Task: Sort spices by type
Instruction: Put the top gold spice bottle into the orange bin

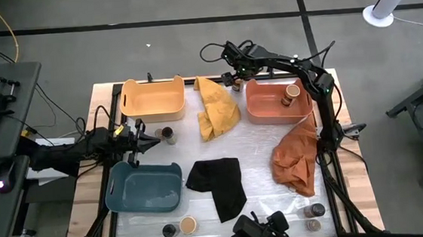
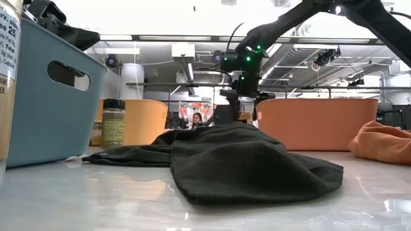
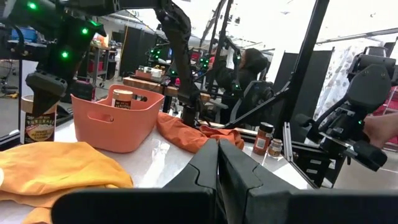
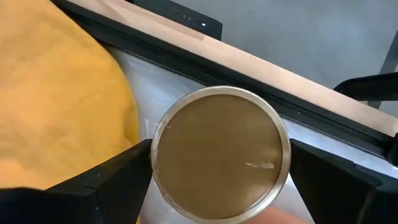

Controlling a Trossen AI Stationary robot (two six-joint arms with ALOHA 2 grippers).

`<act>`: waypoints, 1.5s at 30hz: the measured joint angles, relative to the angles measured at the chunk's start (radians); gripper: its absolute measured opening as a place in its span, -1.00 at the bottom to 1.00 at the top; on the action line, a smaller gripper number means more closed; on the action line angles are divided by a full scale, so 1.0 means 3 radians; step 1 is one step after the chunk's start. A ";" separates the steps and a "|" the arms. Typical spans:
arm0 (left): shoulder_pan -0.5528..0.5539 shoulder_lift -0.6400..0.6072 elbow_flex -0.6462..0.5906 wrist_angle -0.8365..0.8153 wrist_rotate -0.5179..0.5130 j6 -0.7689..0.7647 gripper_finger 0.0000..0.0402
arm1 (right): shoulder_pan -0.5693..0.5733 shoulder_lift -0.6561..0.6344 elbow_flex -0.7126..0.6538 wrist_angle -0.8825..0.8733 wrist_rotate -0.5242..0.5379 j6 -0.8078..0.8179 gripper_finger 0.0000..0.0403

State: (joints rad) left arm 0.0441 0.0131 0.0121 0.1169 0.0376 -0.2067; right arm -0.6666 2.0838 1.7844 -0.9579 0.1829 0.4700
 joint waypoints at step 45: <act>0.0001 0.0000 0.0001 -0.0001 0.0000 -0.0001 -1.00 | 0.0470 -0.1366 0.0278 -0.1932 0.0728 -0.0009 0.36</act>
State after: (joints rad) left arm 0.0444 0.0132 0.0124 0.1165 0.0376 -0.2070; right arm -0.5255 1.6740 1.8679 -1.5373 0.4012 0.4673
